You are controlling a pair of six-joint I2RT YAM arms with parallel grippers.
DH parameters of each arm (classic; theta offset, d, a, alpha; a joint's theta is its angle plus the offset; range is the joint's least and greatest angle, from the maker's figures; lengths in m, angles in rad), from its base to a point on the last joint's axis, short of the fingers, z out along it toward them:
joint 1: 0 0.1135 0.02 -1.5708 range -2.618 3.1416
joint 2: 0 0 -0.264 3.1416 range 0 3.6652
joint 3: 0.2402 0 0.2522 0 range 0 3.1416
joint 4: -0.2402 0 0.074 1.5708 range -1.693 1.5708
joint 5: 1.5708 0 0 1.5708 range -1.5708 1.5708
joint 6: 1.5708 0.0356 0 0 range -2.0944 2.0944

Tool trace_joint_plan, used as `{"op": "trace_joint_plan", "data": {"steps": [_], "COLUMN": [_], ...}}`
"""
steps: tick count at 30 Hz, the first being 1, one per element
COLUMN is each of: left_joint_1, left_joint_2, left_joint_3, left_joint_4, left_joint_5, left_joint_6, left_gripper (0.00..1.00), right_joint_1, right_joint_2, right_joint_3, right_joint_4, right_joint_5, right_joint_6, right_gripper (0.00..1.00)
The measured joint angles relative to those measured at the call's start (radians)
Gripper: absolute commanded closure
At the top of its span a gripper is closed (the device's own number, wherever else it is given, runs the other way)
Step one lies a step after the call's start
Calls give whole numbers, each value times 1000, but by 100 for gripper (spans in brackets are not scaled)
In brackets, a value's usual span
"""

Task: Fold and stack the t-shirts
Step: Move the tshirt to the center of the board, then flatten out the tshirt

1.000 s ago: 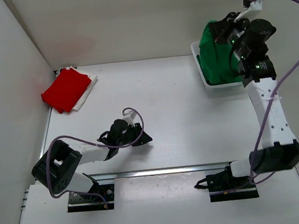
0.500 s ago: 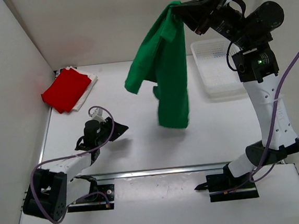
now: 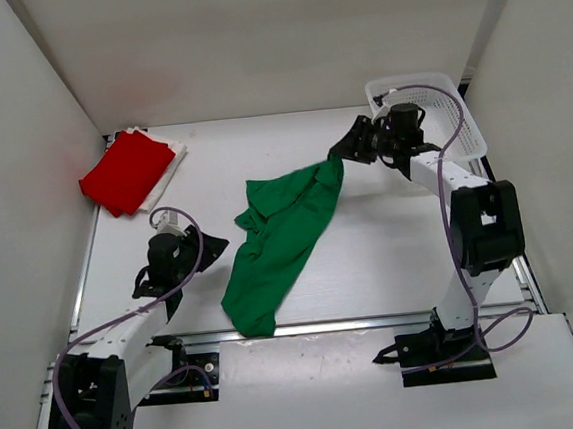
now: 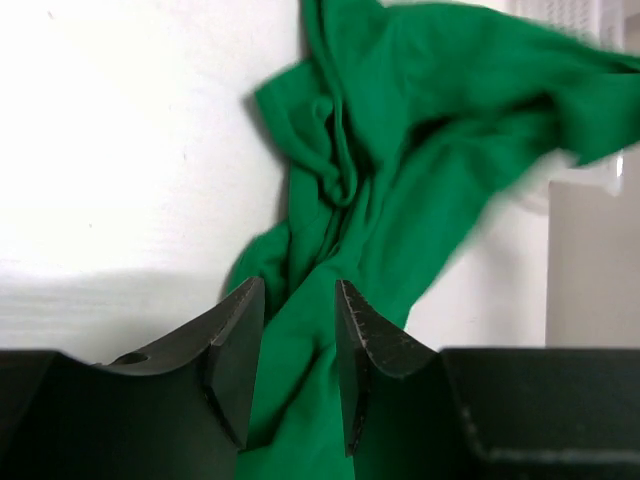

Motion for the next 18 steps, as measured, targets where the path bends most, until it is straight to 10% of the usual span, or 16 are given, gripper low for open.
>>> {"op": "trace_joint_plan", "data": {"steps": [4,8,18], "left_joint_1": [-77,-180,-412], "left_joint_2": [32,105,509], "left_joint_3": [13,79,562], "left_joint_4": [-25,-40,-139], "left_joint_5": [-49,-108,-279], "left_joint_6": [18,53,232], "left_gripper": [53,52,46], "right_joint_1": [-23,43,252], "right_joint_2": [59,-40,-207], "right_joint_3": [4,-68,-504], "right_joint_4": [-132,-90,60], "right_joint_5": [90,173,255], "right_joint_6": [-40,-69,-32], "right_gripper": [55,99,99]}}
